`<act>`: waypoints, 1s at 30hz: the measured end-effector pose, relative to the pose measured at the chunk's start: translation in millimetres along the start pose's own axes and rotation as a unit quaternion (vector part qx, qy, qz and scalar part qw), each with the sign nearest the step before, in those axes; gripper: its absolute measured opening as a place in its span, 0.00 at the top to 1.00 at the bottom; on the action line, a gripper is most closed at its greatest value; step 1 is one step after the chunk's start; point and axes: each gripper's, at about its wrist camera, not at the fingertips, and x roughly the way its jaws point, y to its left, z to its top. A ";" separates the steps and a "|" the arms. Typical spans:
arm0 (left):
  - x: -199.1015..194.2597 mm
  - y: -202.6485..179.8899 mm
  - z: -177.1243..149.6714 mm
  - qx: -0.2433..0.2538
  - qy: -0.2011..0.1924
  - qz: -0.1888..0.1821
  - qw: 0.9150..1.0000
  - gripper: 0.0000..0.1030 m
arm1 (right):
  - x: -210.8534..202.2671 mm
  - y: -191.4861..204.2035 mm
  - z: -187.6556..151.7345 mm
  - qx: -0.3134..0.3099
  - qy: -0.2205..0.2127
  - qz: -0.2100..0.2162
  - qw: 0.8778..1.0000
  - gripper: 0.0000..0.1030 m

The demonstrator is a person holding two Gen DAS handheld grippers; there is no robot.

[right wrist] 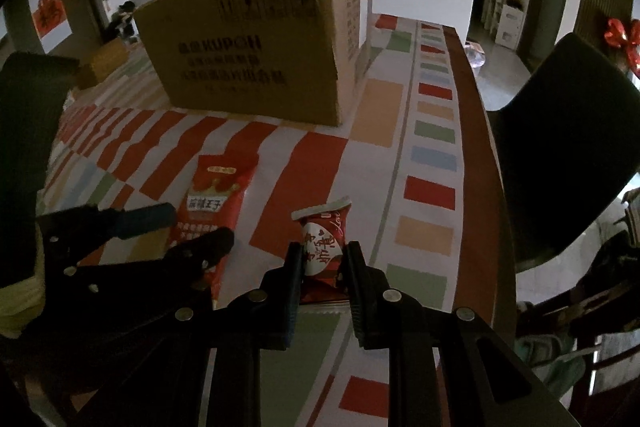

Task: Organize snacks
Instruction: 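Grasp the red-and-white candy with the right tool while the left tool grasps the red spicy strip pack, then lift the candy and spicy strip pack and carry both over the box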

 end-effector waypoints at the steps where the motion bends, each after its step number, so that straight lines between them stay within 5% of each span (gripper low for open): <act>1: 1.7 0.9 0.4 -0.004 0.003 0.002 1.000 0.42 | 0.5 -0.7 -0.2 0.002 0.000 0.000 1.000 0.78; 8: 11.9 -4.5 1.7 0.006 -0.001 0.011 1.000 0.40 | 3.0 -6.3 -0.5 0.018 0.001 -0.002 1.000 0.78; 16: 1.2 9.5 0.3 0.013 -0.001 -0.035 0.999 0.63 | 1.8 6.3 -1.2 0.014 0.000 0.007 1.000 0.78; 30: -48.1 41.5 2.2 0.008 -0.034 -0.090 0.995 0.65 | -24.9 29.2 11.6 0.017 -0.034 0.009 0.999 0.78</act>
